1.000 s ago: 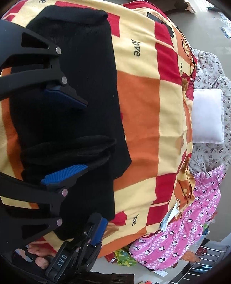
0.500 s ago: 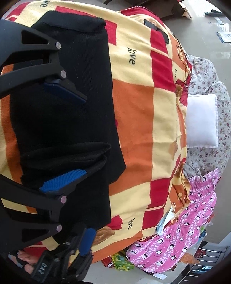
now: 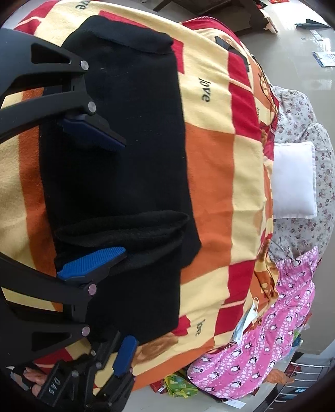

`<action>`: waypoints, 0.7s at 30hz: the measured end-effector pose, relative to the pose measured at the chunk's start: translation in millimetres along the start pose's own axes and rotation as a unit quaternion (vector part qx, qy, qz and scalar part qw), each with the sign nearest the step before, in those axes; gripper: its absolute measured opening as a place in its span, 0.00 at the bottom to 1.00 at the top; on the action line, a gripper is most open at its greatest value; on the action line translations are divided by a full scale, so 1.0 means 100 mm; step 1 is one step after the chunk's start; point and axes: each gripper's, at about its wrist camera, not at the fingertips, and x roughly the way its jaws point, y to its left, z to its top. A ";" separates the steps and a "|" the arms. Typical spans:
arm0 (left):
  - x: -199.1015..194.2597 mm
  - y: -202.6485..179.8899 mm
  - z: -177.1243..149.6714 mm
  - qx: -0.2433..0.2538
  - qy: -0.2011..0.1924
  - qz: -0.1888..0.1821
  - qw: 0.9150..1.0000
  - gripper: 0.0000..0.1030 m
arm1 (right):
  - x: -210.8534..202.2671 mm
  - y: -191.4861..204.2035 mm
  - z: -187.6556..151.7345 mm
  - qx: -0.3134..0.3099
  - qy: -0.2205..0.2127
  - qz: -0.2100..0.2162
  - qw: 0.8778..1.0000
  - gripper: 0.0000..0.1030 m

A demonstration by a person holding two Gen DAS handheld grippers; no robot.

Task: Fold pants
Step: 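Press the folded pants with the left gripper while the right gripper releases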

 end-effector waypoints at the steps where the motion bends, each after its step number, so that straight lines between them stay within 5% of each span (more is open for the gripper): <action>1: -0.01 0.01 -0.01 -0.002 -0.001 -0.001 1.000 0.74 | -0.01 0.00 0.01 0.000 0.001 0.001 1.000 0.39; 15: -0.29 0.27 -0.06 -0.030 -0.020 0.012 0.999 0.74 | 0.12 0.44 0.24 -0.032 0.001 0.059 0.998 0.41; 21: -0.34 0.43 -0.09 -0.052 -0.021 0.022 0.998 0.74 | 0.39 0.62 0.21 -0.058 0.020 0.044 0.997 0.44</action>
